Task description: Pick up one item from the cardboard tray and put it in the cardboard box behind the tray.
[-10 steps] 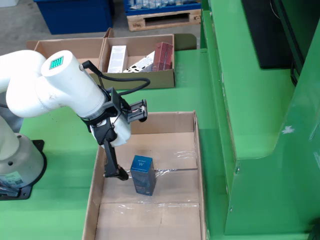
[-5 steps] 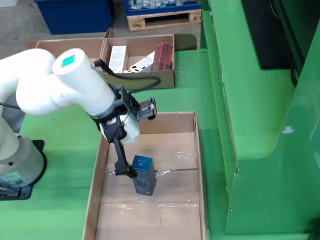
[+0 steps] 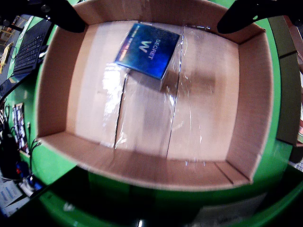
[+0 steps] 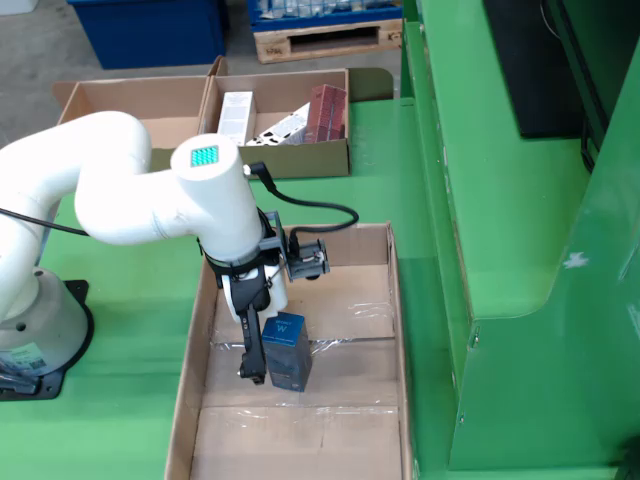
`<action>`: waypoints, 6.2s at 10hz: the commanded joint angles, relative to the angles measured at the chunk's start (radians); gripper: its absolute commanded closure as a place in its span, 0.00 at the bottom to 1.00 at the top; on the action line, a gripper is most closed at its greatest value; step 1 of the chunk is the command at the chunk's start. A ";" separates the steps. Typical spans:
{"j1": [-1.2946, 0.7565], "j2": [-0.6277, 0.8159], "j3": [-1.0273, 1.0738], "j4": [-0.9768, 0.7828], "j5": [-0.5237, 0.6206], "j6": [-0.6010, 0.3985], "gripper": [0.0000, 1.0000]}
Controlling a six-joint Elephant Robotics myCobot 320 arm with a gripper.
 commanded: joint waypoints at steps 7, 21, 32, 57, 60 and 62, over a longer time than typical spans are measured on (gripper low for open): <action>-0.006 -0.170 0.541 -0.017 -0.005 -0.006 0.00; -0.006 -0.170 0.541 -0.017 -0.005 -0.006 0.00; -0.031 -0.353 0.541 0.268 -0.041 -0.024 0.00; -0.038 -0.136 0.091 0.154 0.038 -0.038 0.00; -0.038 -0.136 0.091 0.154 0.038 -0.038 0.00; -0.038 -0.136 0.091 0.154 0.038 -0.038 0.00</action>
